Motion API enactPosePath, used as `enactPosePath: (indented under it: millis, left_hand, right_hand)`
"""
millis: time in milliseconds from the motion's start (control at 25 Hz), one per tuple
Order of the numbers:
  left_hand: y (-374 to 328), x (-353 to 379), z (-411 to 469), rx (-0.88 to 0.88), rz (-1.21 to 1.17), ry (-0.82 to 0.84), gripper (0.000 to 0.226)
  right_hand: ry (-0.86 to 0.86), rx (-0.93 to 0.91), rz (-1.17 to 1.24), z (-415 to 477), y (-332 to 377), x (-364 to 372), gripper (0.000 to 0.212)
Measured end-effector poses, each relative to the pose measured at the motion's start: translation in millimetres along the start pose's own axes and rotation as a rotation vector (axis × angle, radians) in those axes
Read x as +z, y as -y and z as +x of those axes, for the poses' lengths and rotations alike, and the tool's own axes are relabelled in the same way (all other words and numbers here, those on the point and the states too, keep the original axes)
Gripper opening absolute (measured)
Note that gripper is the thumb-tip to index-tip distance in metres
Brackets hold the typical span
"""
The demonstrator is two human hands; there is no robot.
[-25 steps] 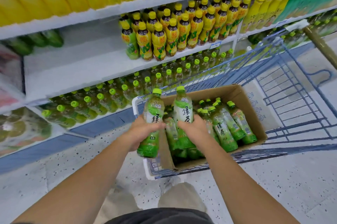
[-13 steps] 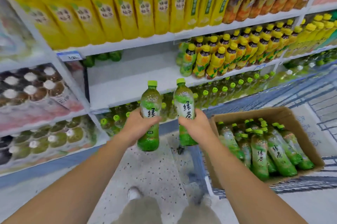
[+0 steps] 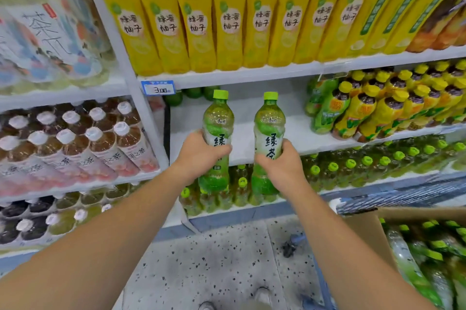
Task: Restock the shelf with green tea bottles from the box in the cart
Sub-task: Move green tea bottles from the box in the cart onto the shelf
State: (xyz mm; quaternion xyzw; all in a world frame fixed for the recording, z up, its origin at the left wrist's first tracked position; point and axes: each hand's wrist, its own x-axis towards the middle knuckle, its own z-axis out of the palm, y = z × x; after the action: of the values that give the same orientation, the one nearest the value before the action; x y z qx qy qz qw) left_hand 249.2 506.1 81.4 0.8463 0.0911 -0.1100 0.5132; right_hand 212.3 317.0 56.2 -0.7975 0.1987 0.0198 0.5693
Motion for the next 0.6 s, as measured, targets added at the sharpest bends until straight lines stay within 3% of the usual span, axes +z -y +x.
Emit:
enactPosePath:
  millis: [440,600]
  left_hand:
    - [51,58,118,0.225,-0.165,-0.138,0.025]
    - [71,72,151,0.348,-0.24,-0.185,0.039]
  right_hand:
    - [-0.024,-0.265,0.042,133,-51,40,0.043]
    - [-0.049,-0.378,0.061,165,-69,56,0.048]
